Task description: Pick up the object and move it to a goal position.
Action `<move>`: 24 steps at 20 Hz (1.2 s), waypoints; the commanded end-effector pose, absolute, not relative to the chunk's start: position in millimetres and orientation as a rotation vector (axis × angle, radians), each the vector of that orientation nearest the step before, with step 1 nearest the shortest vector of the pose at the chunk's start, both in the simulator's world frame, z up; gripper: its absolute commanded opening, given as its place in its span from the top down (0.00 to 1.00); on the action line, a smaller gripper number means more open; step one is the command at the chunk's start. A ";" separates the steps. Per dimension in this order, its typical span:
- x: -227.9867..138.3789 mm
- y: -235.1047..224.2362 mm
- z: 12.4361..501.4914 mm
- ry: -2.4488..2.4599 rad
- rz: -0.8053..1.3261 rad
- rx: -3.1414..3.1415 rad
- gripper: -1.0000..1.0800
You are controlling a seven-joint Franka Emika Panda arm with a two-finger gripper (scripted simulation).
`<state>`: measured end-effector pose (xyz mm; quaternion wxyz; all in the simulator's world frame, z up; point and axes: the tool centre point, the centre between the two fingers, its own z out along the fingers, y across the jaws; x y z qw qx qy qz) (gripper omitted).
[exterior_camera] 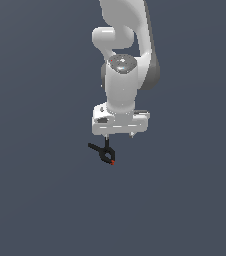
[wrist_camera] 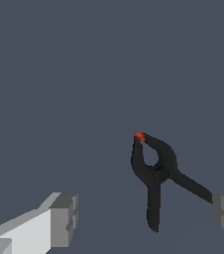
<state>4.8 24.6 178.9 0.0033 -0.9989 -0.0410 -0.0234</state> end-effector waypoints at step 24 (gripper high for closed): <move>-3.6 -9.1 163.9 -0.227 -0.044 -3.144 0.04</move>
